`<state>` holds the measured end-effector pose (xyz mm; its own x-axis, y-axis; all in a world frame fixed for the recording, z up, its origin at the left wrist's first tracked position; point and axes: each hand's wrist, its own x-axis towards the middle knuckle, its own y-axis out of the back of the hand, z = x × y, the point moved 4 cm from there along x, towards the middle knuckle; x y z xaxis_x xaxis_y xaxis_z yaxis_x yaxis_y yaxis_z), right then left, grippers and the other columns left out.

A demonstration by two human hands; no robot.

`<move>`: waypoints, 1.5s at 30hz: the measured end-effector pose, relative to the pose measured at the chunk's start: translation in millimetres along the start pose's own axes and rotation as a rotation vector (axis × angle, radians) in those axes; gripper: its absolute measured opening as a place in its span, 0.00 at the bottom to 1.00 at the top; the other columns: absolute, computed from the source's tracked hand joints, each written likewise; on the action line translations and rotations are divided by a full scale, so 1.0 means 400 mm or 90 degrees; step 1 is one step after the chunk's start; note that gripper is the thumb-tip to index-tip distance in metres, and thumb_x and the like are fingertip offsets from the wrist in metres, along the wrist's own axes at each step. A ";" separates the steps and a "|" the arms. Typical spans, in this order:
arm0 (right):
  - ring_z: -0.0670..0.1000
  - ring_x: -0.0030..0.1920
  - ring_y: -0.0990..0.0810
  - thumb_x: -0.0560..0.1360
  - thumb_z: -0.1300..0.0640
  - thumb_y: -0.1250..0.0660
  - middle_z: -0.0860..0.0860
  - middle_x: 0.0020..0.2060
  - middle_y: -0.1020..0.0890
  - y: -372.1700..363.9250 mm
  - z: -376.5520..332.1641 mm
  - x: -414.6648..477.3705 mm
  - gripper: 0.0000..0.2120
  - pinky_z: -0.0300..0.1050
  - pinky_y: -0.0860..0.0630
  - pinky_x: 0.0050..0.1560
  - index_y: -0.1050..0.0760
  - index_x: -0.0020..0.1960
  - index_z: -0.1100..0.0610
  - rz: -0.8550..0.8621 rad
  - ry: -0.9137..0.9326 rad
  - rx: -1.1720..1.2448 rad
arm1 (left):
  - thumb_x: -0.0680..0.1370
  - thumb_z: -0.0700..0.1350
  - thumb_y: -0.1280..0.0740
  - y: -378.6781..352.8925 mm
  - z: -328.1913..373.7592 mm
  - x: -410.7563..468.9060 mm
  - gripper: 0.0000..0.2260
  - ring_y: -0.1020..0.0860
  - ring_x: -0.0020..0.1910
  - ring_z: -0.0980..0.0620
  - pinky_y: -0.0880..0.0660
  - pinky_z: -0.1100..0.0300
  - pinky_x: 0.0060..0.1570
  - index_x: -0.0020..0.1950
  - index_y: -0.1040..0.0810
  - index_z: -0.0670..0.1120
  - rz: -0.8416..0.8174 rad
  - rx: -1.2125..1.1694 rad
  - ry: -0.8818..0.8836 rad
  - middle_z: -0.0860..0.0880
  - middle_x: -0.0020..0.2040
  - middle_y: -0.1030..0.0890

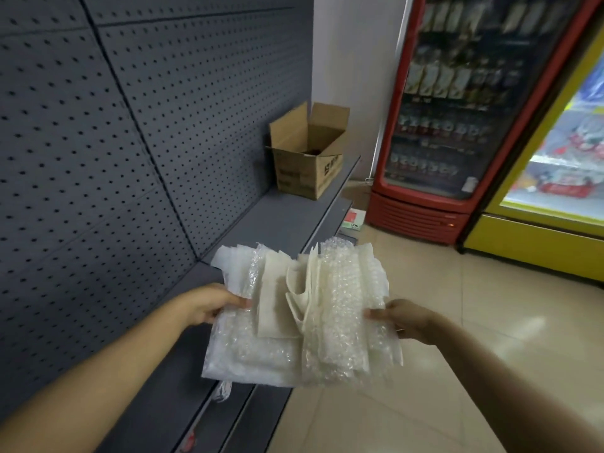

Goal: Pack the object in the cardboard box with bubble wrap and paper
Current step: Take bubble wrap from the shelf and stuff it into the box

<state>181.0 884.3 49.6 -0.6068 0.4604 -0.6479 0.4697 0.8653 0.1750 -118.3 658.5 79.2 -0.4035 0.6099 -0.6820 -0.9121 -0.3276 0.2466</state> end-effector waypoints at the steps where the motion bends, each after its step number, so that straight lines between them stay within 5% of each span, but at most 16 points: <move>1: 0.54 0.54 0.17 0.64 0.45 0.23 0.54 0.54 0.16 0.029 -0.001 0.018 0.31 0.50 0.20 0.56 0.25 0.62 0.59 0.004 -0.008 0.000 | 0.71 0.42 0.25 -0.009 0.024 0.025 0.16 0.19 0.50 0.48 0.22 0.56 0.44 0.57 0.21 0.44 -0.007 0.006 0.001 0.44 0.53 0.16; 8: 0.53 0.53 0.17 0.65 0.46 0.23 0.54 0.54 0.17 0.172 -0.063 0.187 0.31 0.46 0.19 0.52 0.26 0.62 0.60 0.010 -0.030 0.015 | 0.71 0.43 0.26 0.001 0.188 0.233 0.16 0.18 0.52 0.48 0.22 0.56 0.46 0.58 0.21 0.44 -0.040 0.023 0.001 0.46 0.53 0.15; 12: 0.54 0.52 0.16 0.56 0.42 0.21 0.54 0.52 0.16 0.236 -0.122 0.298 0.36 0.44 0.19 0.47 0.24 0.58 0.59 0.010 -0.034 0.002 | 0.71 0.44 0.25 0.012 0.267 0.348 0.17 0.19 0.53 0.49 0.23 0.54 0.51 0.58 0.21 0.46 -0.026 0.023 0.003 0.47 0.53 0.16; 18: 0.53 0.48 0.16 0.66 0.49 0.24 0.54 0.48 0.16 0.302 -0.214 0.447 0.21 0.40 0.20 0.40 0.24 0.52 0.59 -0.012 -0.044 -0.024 | 0.68 0.47 0.23 0.023 0.330 0.471 0.20 0.20 0.56 0.48 0.28 0.46 0.64 0.58 0.21 0.47 -0.005 0.030 0.036 0.47 0.55 0.16; 26: 0.49 0.46 0.16 0.69 0.50 0.25 0.50 0.48 0.16 0.312 -0.471 0.677 0.21 0.38 0.18 0.38 0.25 0.58 0.56 -0.171 0.013 -0.162 | 0.65 0.50 0.21 0.082 0.331 0.504 0.27 0.20 0.57 0.49 0.25 0.46 0.61 0.62 0.23 0.49 0.100 -0.105 0.079 0.48 0.57 0.18; 31: 0.54 0.53 0.18 0.69 0.45 0.26 0.53 0.55 0.18 0.272 -0.612 0.814 0.27 0.49 0.22 0.57 0.24 0.62 0.59 -0.213 0.076 -0.326 | 0.69 0.47 0.25 0.102 0.327 0.483 0.21 0.21 0.56 0.49 0.22 0.48 0.57 0.61 0.24 0.51 0.203 -0.173 0.074 0.48 0.57 0.18; 37: 0.52 0.46 0.18 0.69 0.48 0.26 0.54 0.45 0.16 0.176 -0.718 0.946 0.17 0.42 0.23 0.43 0.19 0.48 0.62 -0.220 0.145 -0.403 | 0.61 0.52 0.22 0.111 0.229 0.523 0.37 0.23 0.60 0.49 0.24 0.51 0.59 0.68 0.29 0.49 0.273 -0.343 0.112 0.49 0.61 0.21; 41: 0.56 0.50 0.18 0.69 0.46 0.26 0.58 0.49 0.17 0.135 -0.755 1.034 0.23 0.50 0.23 0.53 0.20 0.52 0.65 -0.207 0.157 -0.448 | 0.66 0.49 0.22 0.113 0.209 0.573 0.30 0.22 0.58 0.50 0.23 0.52 0.59 0.66 0.26 0.48 0.278 -0.419 0.100 0.48 0.59 0.19; 45: 0.57 0.51 0.18 0.69 0.46 0.26 0.60 0.51 0.17 0.121 -0.789 1.095 0.23 0.51 0.23 0.55 0.21 0.54 0.65 -0.224 0.152 -0.455 | 0.71 0.47 0.25 0.116 0.228 0.586 0.24 0.20 0.54 0.53 0.20 0.65 0.43 0.66 0.27 0.48 0.297 -0.470 0.087 0.50 0.58 0.19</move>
<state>-264.5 1190.3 8.4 -0.7998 0.0988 -0.5920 -0.2452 0.8466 0.4725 -261.9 852.0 -6.3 -0.6676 0.2211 -0.7109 -0.3577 -0.9327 0.0458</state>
